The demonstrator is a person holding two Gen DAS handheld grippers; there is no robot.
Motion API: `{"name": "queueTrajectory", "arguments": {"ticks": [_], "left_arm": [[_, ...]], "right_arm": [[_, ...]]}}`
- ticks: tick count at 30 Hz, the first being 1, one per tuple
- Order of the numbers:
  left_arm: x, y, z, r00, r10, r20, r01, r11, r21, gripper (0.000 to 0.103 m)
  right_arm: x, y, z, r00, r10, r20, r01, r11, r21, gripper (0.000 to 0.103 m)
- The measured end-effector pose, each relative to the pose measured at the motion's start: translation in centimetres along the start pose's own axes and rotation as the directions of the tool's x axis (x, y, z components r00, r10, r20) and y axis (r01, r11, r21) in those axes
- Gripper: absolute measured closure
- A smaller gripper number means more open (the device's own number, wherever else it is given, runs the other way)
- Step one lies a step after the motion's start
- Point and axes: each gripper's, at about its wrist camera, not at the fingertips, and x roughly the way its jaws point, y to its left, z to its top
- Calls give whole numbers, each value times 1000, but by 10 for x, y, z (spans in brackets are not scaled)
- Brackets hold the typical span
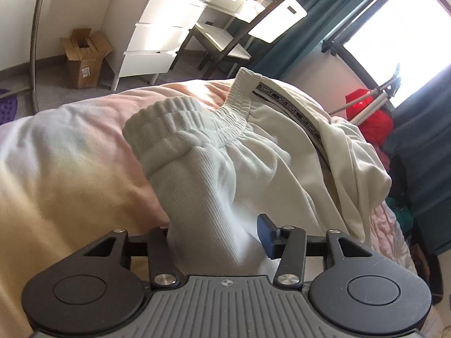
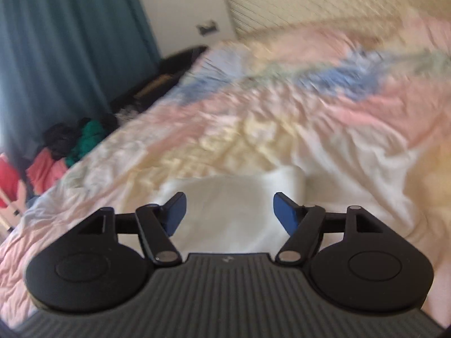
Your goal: Fold clothes
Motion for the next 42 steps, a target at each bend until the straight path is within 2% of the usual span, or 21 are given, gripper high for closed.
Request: {"name": "queueTrajectory", "arguments": {"ticks": [2,3,5,7,11,15,21,25,28,29,32,35,37,42], "left_arm": [[-6,-7,-6,999,37,16,-37,998,42,11],[-10,-10,-9,998,53,41,-55,996,69,8],[-18,-13,-17,995,59,77,-69,990,127,6],[-23,-13,-22,995,57,85,-70,985,159,6],[-31,-21,-28,993,25,111,-48,978,202,6],[-40,-39,-39,985,-10,172,-40,957,286,6],[-32,-63,-57,979,-78,188,1,926,378,5],[-10,-86,-54,977,-126,170,38,894,447,5],[13,-114,-41,973,-148,176,39,861,508,5],[23,-123,-33,970,-169,176,56,857,512,5],[50,-145,-1,951,-253,179,143,870,473,5],[86,-176,35,948,-253,192,152,892,426,5],[110,-200,57,945,-256,203,152,894,421,5],[187,-263,108,965,-204,165,107,881,462,5]], "right_arm": [[-24,21,-2,997,77,28,-74,994,-80,32],[-35,29,-3,993,119,29,-115,987,-111,32],[-57,46,-7,979,202,25,-195,966,-170,32],[-74,56,-12,957,288,-17,-287,943,-166,32],[-101,73,-27,898,429,-97,-440,886,-149,32],[-124,91,-56,835,521,-178,-549,815,-188,32],[-143,111,-81,776,577,-253,-628,742,-235,32],[-143,117,-87,766,582,-272,-640,730,-240,32],[-135,120,-91,766,571,-294,-636,737,-227,32],[-133,121,-92,765,568,-303,-636,738,-225,32],[-123,124,-93,753,564,-339,-646,732,-217,32],[-110,124,-90,752,559,-351,-639,748,-178,32],[-100,123,-87,746,556,-366,-633,762,-134,32],[-74,130,-99,748,530,-399,-613,783,-108,32]]}}
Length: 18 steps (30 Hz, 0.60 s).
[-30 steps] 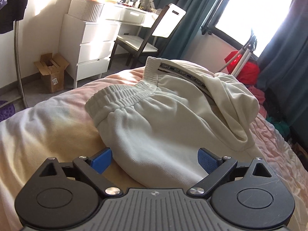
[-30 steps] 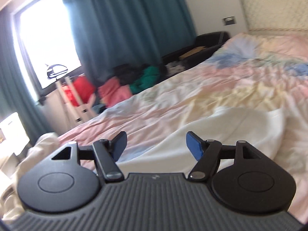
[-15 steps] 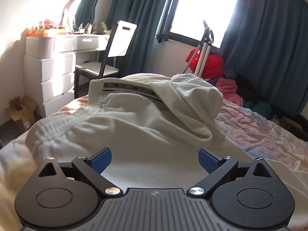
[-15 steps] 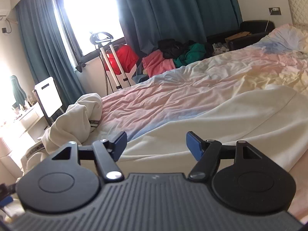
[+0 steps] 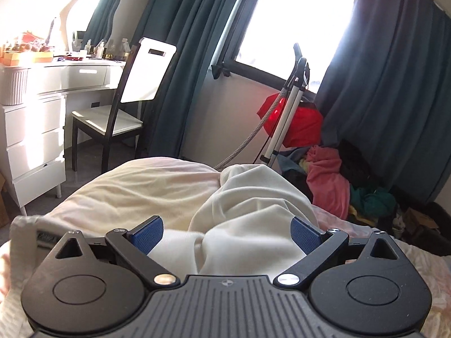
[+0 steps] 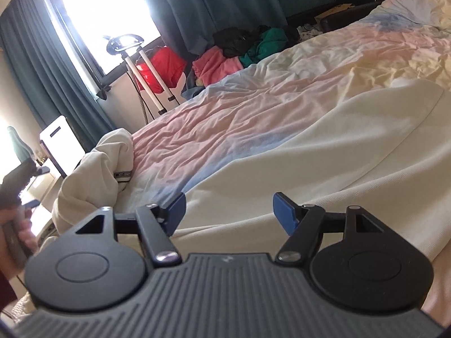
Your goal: Fold clothes
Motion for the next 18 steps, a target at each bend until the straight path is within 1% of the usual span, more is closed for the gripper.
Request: {"name": "queueTrajectory", "arguments": {"ticks": [1,3,4,5,7,9,10,12,13,15,16,17,18], "left_arm": [[21,-3,6,999,29,-36,-28,999,27,5],[63,-9,18,991,81,-104,-73,994,75,8],[80,-7,22,988,82,-129,-73,995,74,12],[96,-5,26,986,76,-150,-67,996,65,12],[122,2,33,984,32,-177,-29,999,15,12],[144,5,35,980,23,-199,-24,1000,-3,13],[154,7,35,976,20,-216,-23,1000,-9,17],[171,6,32,964,5,-265,-8,1000,-13,37],[176,2,30,958,8,-286,-6,1000,8,56],[186,-7,25,947,21,-321,-3,998,57,81],[185,-18,23,946,43,-321,-9,994,105,94],[179,-29,23,953,63,-296,-17,988,155,94],[168,-41,26,967,74,-245,-22,978,205,95]], "right_arm": [[8,0,-1,1000,-5,-13,5,1000,-1,32],[25,0,-2,999,-14,-38,14,1000,-1,32],[32,0,-2,999,-10,-50,10,1000,5,32],[40,0,-2,998,-5,-62,6,1000,11,32],[53,0,-2,997,6,-78,-5,1000,20,32],[62,-1,-4,996,19,-88,-17,999,30,31],[67,-1,-5,995,31,-95,-27,999,39,31],[74,-2,-6,994,37,-105,-32,998,47,31],[77,-1,-7,993,38,-109,-33,998,47,31],[77,-1,-7,993,38,-108,-34,998,44,31],[76,-1,-6,994,40,-105,-36,998,46,31],[75,-2,-5,994,42,-101,-37,998,48,31],[74,-2,-5,994,44,-98,-39,998,50,31]]}}
